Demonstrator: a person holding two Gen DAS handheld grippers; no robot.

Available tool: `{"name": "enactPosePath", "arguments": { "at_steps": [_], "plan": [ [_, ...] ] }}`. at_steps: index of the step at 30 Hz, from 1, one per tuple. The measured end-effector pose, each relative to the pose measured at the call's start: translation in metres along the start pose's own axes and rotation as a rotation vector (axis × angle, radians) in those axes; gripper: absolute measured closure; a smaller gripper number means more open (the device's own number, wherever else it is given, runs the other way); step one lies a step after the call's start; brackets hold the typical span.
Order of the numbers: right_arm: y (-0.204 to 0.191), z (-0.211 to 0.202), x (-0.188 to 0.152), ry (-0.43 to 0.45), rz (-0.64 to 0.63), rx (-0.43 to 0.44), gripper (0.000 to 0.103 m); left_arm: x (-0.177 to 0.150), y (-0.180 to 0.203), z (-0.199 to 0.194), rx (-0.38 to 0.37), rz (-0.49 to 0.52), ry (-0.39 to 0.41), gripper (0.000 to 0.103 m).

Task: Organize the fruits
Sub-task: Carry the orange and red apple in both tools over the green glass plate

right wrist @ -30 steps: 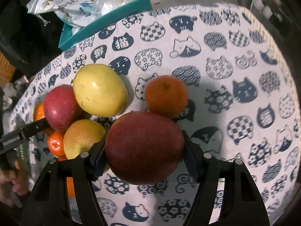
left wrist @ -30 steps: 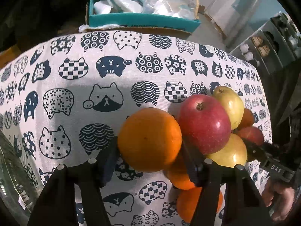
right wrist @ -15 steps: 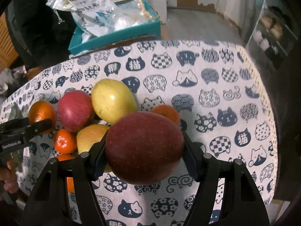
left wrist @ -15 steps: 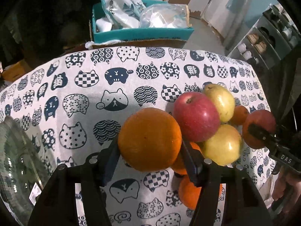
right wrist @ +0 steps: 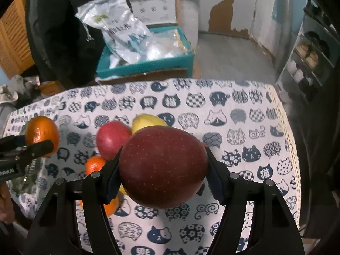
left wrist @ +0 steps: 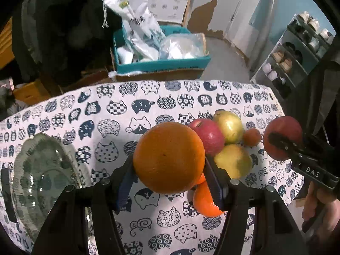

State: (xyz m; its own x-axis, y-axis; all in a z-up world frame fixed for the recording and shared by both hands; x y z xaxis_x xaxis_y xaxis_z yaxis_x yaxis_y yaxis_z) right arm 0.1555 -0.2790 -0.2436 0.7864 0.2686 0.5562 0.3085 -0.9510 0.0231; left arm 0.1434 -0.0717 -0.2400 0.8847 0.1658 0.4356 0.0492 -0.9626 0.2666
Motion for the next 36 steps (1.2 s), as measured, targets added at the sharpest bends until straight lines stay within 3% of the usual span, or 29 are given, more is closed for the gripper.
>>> {"name": "enactPosePath", "arguments": {
  "at_steps": [14,26,36],
  "plan": [
    [-0.041,-0.056,0.035,0.138,-0.075,0.041,0.034,-0.001,0.008,-0.065,-0.009,0.057,0.127,0.039],
    [-0.077,-0.097,0.055,0.218,-0.121,0.093,0.034,0.002,0.009,-0.108,-0.04,0.066,0.19,0.039],
    [-0.103,-0.11,0.067,0.251,-0.153,0.127,0.033,0.002,-0.005,-0.12,-0.043,0.045,0.204,0.039]
  ]
}}
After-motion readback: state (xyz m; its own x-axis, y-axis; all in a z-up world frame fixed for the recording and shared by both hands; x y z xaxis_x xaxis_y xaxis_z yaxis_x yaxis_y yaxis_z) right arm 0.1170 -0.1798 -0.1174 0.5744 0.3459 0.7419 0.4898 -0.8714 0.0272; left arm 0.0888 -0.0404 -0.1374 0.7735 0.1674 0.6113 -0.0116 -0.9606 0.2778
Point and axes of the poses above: each gripper's, at about its wrist camera, not at the fingertips, and z roughly the way its jaws point, y to its right, x to its top, the point moved 8 cm from there along z, roughly the way its jaws point, and after that the axes turned 11 degrees about -z, right-handed, at the moved point
